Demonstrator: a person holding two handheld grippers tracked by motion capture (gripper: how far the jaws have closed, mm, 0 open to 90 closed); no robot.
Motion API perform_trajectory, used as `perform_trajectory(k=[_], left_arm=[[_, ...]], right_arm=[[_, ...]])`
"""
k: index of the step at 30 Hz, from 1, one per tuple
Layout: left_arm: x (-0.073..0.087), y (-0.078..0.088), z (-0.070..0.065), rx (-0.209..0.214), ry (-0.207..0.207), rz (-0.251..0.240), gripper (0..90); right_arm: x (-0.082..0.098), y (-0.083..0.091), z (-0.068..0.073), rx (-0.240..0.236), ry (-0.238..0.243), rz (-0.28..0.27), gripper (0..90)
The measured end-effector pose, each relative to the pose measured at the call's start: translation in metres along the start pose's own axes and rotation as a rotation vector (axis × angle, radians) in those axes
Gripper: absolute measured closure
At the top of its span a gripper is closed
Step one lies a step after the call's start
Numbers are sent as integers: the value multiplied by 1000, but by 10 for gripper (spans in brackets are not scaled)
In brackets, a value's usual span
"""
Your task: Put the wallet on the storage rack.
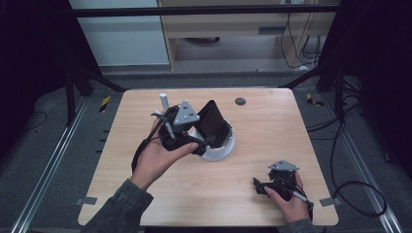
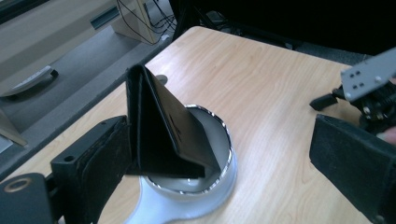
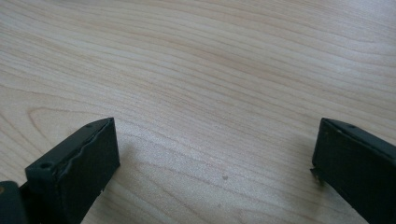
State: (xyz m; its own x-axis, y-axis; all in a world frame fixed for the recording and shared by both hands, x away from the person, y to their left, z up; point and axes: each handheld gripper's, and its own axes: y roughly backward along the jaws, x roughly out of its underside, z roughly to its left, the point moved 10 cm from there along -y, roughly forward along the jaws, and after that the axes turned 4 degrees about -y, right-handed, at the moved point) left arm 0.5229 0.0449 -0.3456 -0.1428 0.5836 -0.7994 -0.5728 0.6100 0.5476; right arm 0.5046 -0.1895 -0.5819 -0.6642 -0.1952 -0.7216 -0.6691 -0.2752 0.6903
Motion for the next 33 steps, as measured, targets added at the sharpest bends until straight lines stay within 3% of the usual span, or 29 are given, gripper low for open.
perform_trajectory(k=[4,14,25,33], left_arm=[[17,5,-7,-1,-9,20,48],[54,5,-17,12,28,34,43],[103,-11,-38,54,30,96,36],[134,-23,-44,65,49,144,36]], right_arm=[[0,0,0,1,5,-1,8],[0,0,0,1,3,0,7],[0,0,0,1,3,-1,7],[0,0,0,1,2,-1,7]])
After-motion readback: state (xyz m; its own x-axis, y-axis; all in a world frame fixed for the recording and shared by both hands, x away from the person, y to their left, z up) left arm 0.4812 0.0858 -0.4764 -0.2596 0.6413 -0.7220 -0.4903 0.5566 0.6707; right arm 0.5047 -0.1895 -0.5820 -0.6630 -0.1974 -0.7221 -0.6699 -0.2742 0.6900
